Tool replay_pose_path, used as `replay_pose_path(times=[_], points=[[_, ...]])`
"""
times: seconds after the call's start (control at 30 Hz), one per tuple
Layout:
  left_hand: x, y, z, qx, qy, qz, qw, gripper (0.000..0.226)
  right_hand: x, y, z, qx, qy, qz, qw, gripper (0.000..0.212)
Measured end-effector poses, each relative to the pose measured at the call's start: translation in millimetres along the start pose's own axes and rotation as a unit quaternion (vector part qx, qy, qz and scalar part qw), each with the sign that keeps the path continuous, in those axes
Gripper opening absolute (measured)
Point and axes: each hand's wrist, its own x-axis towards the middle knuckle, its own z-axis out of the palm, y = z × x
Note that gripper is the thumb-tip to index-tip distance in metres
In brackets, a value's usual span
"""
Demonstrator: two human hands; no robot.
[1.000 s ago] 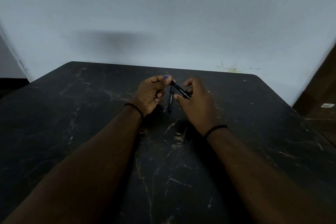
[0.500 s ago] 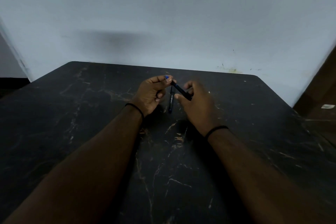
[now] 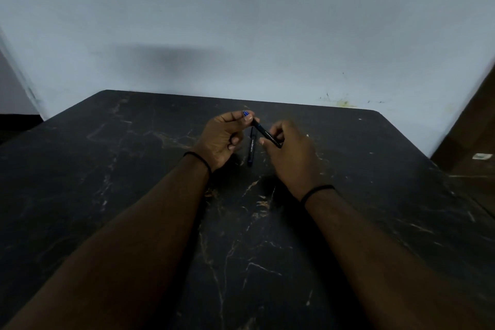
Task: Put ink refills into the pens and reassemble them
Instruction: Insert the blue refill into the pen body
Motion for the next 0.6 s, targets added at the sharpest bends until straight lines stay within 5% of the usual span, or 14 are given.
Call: replay_pose_path(times=[0.17,0.5,0.6], points=[[0.1,-0.3,1.3,0.000,0.004,0.001,1.000,0.012,0.2,-2.6,-2.3,-0.053,-0.022,-0.018,0.998,0.038],[-0.4,0.8,2.9,-0.006,0.009,0.000,1.000,0.013,1.5,0.9,0.2,-0.015,-0.015,0.007,1.000,0.018],[-1.1,1.7,3.3,-0.006,0.008,-0.004,1.000,0.013,0.5,-0.3,-0.1,-0.054,-0.024,-0.008,0.998,0.036]])
